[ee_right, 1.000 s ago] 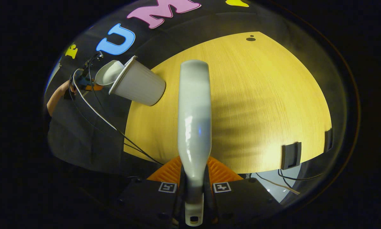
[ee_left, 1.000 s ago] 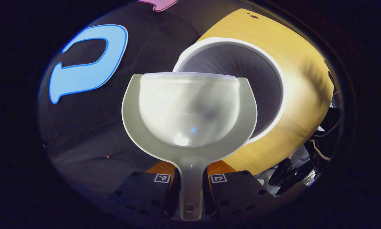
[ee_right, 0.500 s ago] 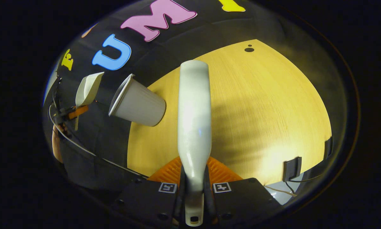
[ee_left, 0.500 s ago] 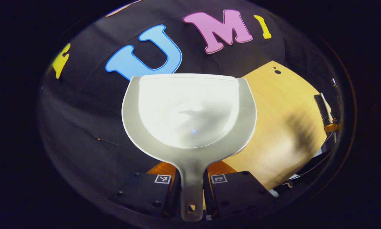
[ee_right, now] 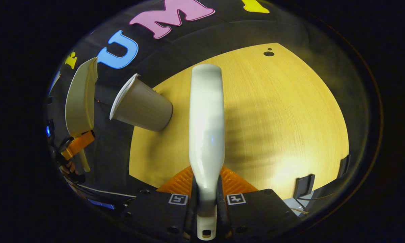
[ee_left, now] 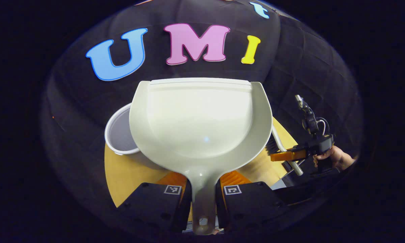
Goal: Pick up the small broom and dustpan from the desktop, sweep the trash into the dustpan with the broom, and then empty the trash into the garbage bin.
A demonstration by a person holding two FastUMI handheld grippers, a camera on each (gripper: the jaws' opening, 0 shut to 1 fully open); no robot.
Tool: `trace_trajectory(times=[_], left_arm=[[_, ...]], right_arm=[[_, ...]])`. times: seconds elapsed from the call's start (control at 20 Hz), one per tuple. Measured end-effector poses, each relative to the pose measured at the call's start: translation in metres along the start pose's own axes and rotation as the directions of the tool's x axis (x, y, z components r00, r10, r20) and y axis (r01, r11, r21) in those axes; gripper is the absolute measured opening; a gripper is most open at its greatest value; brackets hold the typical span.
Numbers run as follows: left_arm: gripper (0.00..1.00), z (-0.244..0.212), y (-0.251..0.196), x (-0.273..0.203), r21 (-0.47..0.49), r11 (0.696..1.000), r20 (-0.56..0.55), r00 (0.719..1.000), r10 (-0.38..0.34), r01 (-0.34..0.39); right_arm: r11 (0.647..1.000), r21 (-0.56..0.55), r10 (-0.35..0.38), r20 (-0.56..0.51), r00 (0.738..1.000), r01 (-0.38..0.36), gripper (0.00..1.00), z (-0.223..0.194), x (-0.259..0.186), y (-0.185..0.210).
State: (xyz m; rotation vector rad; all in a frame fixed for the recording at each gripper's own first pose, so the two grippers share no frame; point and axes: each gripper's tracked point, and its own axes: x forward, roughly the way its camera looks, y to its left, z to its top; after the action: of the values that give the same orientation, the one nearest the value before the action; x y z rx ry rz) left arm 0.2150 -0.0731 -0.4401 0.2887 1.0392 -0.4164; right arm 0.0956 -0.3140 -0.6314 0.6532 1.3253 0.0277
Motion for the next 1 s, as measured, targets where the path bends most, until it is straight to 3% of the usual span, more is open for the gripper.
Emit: trace_trajectory(times=[0.15,0.25,0.35,0.45,0.55,0.8,1.0], left_arm=[[0.29,-0.004,-0.008,-0.011,-0.009,0.997,-0.076,0.995,-0.072,0.072],[0.29,-0.002,-0.009,-0.015,-0.069,0.994,-0.108,0.989,-0.096,0.089],[0.29,-0.005,-0.006,-0.011,-0.111,0.993,-0.135,0.99,-0.046,0.031],[0.29,-0.015,0.0,0.0,-0.092,0.993,-0.178,0.982,0.056,-0.073],[0.28,-0.034,-0.003,0.009,-0.076,0.982,-0.262,0.954,0.145,-0.17],[0.29,-0.039,-0.054,0.004,-0.304,0.943,-0.323,0.946,0.032,-0.135],[0.29,-0.033,-0.061,0.001,-0.277,0.94,-0.369,0.926,0.085,-0.197]], right_arm=[[0.998,-0.002,-0.065,-0.006,0.998,0.065,0.27,-0.009,0.011,-0.031],[0.993,-0.018,-0.113,-0.003,0.994,0.113,0.27,-0.014,0.026,-0.052],[0.993,-0.013,-0.12,-0.036,0.992,0.12,0.27,-0.025,0.046,-0.06],[0.993,-0.012,-0.118,-0.064,0.991,0.117,0.27,-0.031,0.07,-0.061],[0.986,-0.067,-0.157,-0.092,0.983,0.151,0.27,-0.033,0.097,-0.07],[0.982,-0.089,-0.18,-0.174,0.968,0.166,0.27,-0.03,0.142,-0.076],[0.961,-0.157,-0.258,-0.202,0.945,0.228,0.28,-0.024,0.145,-0.08]])
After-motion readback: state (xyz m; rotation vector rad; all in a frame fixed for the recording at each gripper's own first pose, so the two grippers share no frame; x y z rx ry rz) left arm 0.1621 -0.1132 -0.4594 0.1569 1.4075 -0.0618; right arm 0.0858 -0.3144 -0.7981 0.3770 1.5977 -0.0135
